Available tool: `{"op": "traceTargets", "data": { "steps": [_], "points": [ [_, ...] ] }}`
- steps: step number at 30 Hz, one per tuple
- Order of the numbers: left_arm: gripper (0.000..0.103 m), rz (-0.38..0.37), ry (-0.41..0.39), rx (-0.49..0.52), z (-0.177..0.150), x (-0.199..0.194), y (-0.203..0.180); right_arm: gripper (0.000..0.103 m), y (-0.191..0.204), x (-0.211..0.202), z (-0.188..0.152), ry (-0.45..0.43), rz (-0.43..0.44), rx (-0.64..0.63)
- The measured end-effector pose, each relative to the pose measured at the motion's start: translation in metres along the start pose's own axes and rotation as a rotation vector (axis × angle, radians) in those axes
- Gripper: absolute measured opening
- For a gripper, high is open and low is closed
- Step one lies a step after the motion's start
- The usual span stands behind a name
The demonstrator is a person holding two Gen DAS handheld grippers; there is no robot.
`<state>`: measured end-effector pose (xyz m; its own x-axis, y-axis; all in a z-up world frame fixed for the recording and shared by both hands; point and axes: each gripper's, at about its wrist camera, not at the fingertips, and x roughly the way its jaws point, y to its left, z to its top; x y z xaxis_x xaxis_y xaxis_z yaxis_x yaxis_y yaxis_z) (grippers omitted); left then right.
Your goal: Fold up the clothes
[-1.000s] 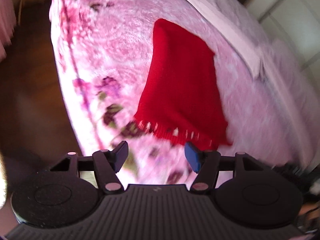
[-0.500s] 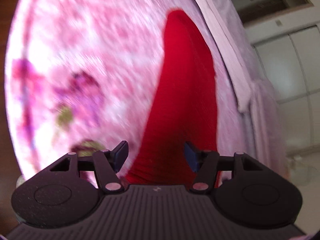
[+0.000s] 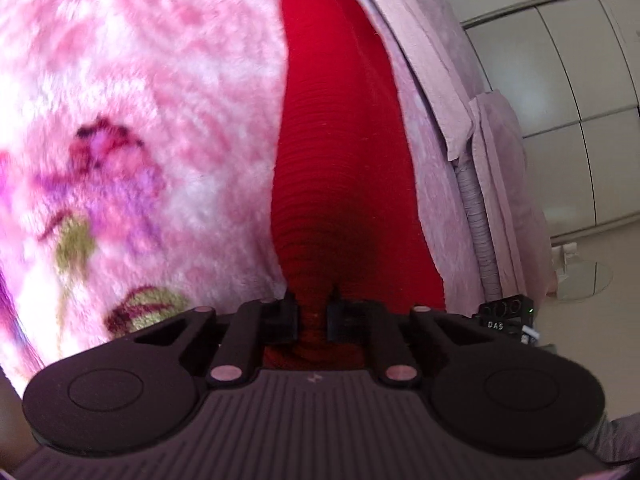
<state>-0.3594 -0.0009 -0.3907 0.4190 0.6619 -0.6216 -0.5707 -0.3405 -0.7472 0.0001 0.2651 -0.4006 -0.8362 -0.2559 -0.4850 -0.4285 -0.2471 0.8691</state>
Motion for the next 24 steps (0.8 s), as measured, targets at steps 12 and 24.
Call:
{"op": "traceTargets", "data": {
  "steps": [12, 24],
  "points": [
    [0.007, -0.015, 0.048, -0.061, -0.105, -0.069, -0.018, 0.012, 0.027, -0.047, -0.078, 0.056, -0.04, 0.06],
    [0.008, -0.123, 0.011, -0.349, -0.094, -0.129, -0.065, 0.013, 0.048, -0.087, -0.11, 0.17, 0.025, 0.481]
  ]
}}
